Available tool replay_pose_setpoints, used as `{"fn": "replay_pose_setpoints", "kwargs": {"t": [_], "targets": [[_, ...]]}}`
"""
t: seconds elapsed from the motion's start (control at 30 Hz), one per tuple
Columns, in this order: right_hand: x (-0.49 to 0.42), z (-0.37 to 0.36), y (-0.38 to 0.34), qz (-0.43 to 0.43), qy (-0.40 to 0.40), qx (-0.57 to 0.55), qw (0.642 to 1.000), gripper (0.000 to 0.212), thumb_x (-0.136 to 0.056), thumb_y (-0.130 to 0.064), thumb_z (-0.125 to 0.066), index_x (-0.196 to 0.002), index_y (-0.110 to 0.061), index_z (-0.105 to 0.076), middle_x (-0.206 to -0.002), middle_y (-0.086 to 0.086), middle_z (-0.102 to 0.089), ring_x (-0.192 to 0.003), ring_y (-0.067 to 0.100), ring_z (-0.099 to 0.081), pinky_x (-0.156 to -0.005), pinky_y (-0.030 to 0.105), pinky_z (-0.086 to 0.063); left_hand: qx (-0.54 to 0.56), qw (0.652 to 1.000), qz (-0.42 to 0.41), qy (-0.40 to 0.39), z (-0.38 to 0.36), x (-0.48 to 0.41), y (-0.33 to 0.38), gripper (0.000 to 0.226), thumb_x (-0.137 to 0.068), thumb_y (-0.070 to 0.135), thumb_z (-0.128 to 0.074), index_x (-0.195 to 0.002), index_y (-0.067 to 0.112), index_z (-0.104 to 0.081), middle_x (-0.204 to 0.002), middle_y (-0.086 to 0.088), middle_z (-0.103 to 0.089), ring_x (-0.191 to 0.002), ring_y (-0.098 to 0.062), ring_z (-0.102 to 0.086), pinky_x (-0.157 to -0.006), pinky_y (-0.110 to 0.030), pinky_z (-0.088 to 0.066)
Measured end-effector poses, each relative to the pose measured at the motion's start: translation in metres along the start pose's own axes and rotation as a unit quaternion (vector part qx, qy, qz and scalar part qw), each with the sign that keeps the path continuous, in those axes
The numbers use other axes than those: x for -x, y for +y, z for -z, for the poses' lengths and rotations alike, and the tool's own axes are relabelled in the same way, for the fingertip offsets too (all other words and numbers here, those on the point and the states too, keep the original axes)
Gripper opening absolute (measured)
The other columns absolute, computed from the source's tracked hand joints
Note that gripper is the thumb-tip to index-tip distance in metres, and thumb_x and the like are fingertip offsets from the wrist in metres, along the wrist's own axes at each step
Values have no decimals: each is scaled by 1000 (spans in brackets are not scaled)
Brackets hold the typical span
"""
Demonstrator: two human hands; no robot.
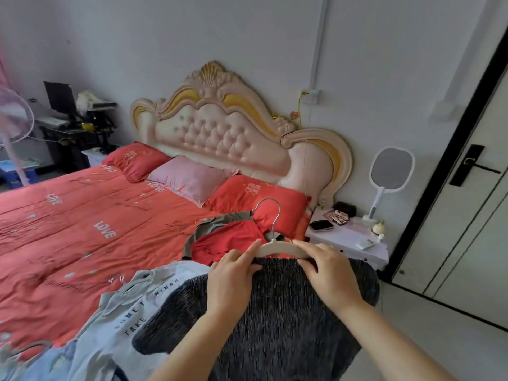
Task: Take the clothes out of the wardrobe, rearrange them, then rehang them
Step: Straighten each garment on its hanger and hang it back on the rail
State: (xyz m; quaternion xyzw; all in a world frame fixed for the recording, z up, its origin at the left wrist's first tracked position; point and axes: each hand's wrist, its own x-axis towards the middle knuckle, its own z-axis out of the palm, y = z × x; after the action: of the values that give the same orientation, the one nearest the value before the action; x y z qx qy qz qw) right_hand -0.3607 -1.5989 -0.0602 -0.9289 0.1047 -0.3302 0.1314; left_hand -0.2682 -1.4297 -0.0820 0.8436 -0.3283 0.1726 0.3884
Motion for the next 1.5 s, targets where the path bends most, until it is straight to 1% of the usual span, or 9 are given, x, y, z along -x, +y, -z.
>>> {"fn": "replay_pose_setpoints", "kwargs": {"t": [0.2,0.37,0.6,0.73,0.9,0.97,1.23,1.37,1.5], "targets": [[-73,-43,75,5,-24,-31,999,44,-77,-11,-74,-119,-21,-64,-94,2,-69,-88,22,-62,-80,37,-50,-31,999,27,-5,-69,-74,-14,49,-89,26,-61,-134,38,-47,-82,13,-46,-80,-17,-55,-75,-29,-32],[-140,-89,147,45,-49,-65,996,44,-75,-10,-75,-116,-21,-66,-88,1,-69,-81,24,-62,-75,40,-52,-56,996,69,25,-133,-131,-24,49,-91,27,-58,-135,40,-43,-91,8,-56,-84,-17,-55,-75,-28,-29],[-232,-139,211,96,-109,-118,982,44,-74,-9,-76,-115,-22,-67,-86,-1,-69,-81,23,-62,-75,39,-50,-94,985,134,55,-192,-202,-37,51,-86,23,-65,-132,37,-49,-82,7,-57,-77,-18,-56,-72,-32,-38],[-271,-175,227,118,-133,-146,973,45,-73,-7,-77,-114,-22,-67,-83,-2,-69,-77,21,-62,-72,36,-49,-102,979,161,73,-216,-231,-59,50,-85,22,-66,-130,37,-52,-77,12,-48,-74,-18,-56,-68,-34,-43],[-318,-241,244,113,-169,-159,966,43,-77,-9,-74,-116,-23,-66,-83,-2,-68,-80,23,-60,-75,40,-49,-124,973,175,86,-252,-270,-115,51,-80,19,-71,-126,37,-57,-74,8,-57,-68,-16,-56,-64,-32,-41],[-335,-265,244,115,-181,-167,962,43,-76,-8,-74,-116,-23,-66,-84,-2,-68,-80,23,-60,-75,40,-50,-133,971,178,86,-261,-285,-139,53,-78,18,-73,-125,36,-58,-72,9,-56,-64,-15,-55,-61,-30,-40],[-390,-354,247,109,-254,-174,945,42,-76,-6,-73,-114,-23,-68,-90,-4,-69,-86,20,-62,-80,35,-47,-143,963,219,59,-287,-328,-216,56,-69,17,-77,-120,32,-61,-65,8,-55,-54,-15,-55,-49,-33,-44],[-417,-400,250,113,-295,-183,931,41,-78,-7,-71,-115,-24,-67,-91,-4,-69,-88,21,-62,-82,38,-49,-146,955,253,53,-300,-349,-251,56,-67,16,-80,-118,32,-63,-65,7,-56,-54,-14,-55,-49,-31,-42],[-441,-458,257,110,-347,-202,909,41,-79,-8,-69,-116,-25,-66,-96,-4,-69,-93,20,-61,-86,35,-48,-168,945,279,34,-317,-371,-289,62,-62,18,-82,-116,36,-56,-60,7,-55,-50,-14,-54,-45,-30,-40]]}}
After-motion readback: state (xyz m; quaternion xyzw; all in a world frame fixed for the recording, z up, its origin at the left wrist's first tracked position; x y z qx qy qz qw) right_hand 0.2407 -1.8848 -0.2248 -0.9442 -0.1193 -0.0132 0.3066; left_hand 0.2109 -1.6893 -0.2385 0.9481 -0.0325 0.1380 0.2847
